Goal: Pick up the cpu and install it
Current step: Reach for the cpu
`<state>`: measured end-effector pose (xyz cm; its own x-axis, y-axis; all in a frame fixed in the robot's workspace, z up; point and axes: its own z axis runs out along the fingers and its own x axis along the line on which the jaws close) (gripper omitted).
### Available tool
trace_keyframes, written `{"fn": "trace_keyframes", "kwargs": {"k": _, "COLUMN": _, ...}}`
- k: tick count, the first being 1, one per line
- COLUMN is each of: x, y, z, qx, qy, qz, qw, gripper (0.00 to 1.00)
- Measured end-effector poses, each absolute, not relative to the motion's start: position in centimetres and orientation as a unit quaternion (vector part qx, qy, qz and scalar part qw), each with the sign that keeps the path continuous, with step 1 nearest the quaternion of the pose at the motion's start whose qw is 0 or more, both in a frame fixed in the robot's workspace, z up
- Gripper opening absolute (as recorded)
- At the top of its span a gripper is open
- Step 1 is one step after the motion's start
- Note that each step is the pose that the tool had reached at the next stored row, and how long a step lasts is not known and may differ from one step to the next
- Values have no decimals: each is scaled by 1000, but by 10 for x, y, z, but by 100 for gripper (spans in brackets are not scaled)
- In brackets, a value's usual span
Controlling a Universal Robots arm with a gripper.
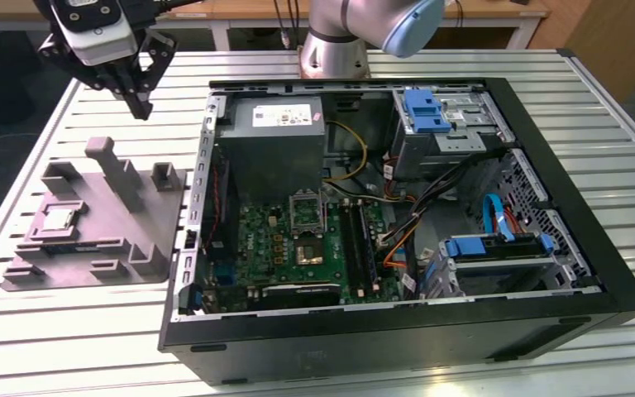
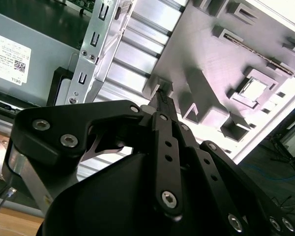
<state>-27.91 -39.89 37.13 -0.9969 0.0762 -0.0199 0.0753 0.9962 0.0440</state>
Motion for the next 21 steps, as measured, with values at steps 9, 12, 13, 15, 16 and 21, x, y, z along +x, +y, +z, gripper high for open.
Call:
{"fn": "trace_keyframes", "kwargs": {"k": 9, "x": -281, "y": -399, "z": 371, "qx": 38, "qy": 999, "qz": 22, "qw": 11, "gripper": 11}}
{"fn": "trace_keyframes", "kwargs": {"k": 12, "x": -282, "y": -399, "z": 371, "qx": 38, "qy": 999, "qz": 22, "qw": 11, "gripper": 11}}
{"fn": "trace_keyframes", "kwargs": {"k": 13, "x": -282, "y": -399, "z": 371, "qx": 38, "qy": 999, "qz": 22, "qw": 11, "gripper": 11}}
{"fn": "trace_keyframes", "kwargs": {"k": 15, "x": -282, "y": -399, "z": 371, "qx": 38, "qy": 999, "qz": 22, "qw": 11, "gripper": 11}}
{"fn": "trace_keyframes", "kwargs": {"k": 16, "x": -283, "y": -399, "z": 371, "qx": 38, "qy": 999, "qz": 22, "qw": 11, "gripper": 11}}
{"fn": "trace_keyframes", "kwargs": {"k": 21, "x": -283, "y": -399, "z": 370, "qx": 38, "qy": 999, "qz": 22, "qw": 10, "gripper": 11}}
